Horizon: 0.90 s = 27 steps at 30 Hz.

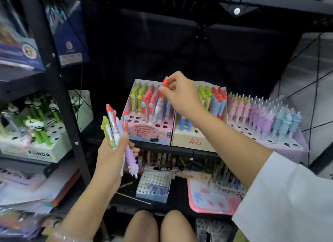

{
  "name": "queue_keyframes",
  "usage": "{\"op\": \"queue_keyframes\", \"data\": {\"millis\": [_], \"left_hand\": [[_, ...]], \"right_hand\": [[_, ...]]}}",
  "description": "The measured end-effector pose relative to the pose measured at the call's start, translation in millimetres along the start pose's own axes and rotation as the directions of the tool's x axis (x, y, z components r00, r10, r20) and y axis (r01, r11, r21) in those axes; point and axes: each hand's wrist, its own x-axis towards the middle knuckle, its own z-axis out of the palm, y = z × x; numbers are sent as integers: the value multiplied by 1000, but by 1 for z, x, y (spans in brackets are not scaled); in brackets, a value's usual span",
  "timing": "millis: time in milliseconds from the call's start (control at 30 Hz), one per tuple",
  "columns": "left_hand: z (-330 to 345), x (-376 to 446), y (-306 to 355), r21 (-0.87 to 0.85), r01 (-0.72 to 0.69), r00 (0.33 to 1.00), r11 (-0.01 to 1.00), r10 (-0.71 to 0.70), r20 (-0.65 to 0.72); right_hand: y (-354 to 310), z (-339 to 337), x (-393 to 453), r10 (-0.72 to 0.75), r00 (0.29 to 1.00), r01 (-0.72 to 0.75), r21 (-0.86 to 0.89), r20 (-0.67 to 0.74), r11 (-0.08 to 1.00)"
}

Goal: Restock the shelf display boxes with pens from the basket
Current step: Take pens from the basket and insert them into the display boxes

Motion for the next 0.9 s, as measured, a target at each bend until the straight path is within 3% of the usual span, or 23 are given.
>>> {"op": "queue_keyframes", "data": {"millis": [100,233,400,500,567,667,733,800,900], "left_hand": [[-11,4,0,-3,6,1000,1000,-6,-21],[-15,6,-4,-2,12,999,1000,-12,-33],[-8,6,-8,-48,43,999,998,-43,-4],[-2,3,-9,-48,58,998,997,-57,32],[0,0,-8,-46,60,997,997,-58,55],[1,-4,-5,-55,55,994,997,-50,93],[3,-6,-3,-59,51,992,997,-44,118],[6,-8,-1,-73,54,990,996,-44,131],[10,-9,1,-105,64,988,992,-48,145]], "right_hand": [[3,11,3,-21,999,23,-82,27,996],[5,8,10,-39,998,34,-133,-40,991],[20,19,-4,66,978,-11,-268,198,963],[24,22,-8,135,958,-37,-360,254,932],[23,23,-11,120,969,-18,-418,218,908],[16,24,-21,19,997,0,-244,75,970],[7,27,-28,58,965,-60,-1,255,998],[3,32,-34,113,874,-211,161,472,964],[3,32,-36,151,847,-319,259,510,912]]}}
